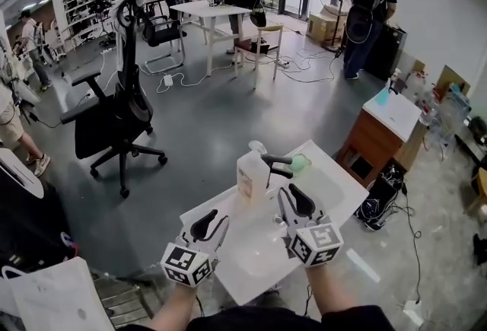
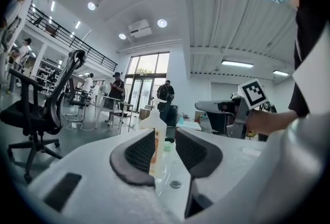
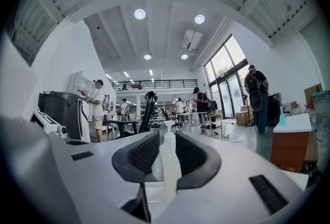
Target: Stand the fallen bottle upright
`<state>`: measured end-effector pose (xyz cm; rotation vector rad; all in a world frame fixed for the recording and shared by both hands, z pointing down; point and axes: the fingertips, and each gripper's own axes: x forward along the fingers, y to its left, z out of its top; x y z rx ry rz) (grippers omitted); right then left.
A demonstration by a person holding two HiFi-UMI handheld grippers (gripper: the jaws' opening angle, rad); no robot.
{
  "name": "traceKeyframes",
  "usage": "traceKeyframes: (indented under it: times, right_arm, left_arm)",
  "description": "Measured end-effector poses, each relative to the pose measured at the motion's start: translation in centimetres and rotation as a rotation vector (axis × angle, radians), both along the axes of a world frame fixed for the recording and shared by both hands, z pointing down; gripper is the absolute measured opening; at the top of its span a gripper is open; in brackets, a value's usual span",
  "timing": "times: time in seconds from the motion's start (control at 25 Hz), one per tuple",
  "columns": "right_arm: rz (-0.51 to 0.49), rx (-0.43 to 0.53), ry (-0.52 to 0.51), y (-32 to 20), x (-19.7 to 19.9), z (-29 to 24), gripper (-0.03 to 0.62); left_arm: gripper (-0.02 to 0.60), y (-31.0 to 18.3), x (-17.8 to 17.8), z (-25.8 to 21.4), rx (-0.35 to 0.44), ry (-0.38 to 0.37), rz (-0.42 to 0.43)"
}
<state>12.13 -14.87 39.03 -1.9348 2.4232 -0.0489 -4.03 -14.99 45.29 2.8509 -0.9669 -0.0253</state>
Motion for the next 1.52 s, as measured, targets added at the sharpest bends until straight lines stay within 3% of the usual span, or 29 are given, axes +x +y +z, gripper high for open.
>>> traceKeyframes:
  times: [0.16,0.28,0.92,1.52]
  right_arm:
    - [0.048,-0.023,-0.028,2.5,-0.8,1.3,0.054]
    - [0.057,-0.051,-0.051,4.5,-1.7,2.7,0.009]
    - [0.051,-0.181,-0.069,10.2,-6.7,8.4,0.002]
    - [0.03,-0.243,-0.046,11.1,-8.1,10.5,0.0]
  left_arm:
    - [0.061,1.9,-1.1,-1.3,0.062,-0.021,0.025]
    - [0.033,3.3,-1.7,-1.6,0.084,-0.046,0.031]
    - [0.021,7.8,-5.3,0.9,0.062,-0.085,0.071]
    - [0.02,8.9,-6.1,2.8,0.016,-0.075,0.061]
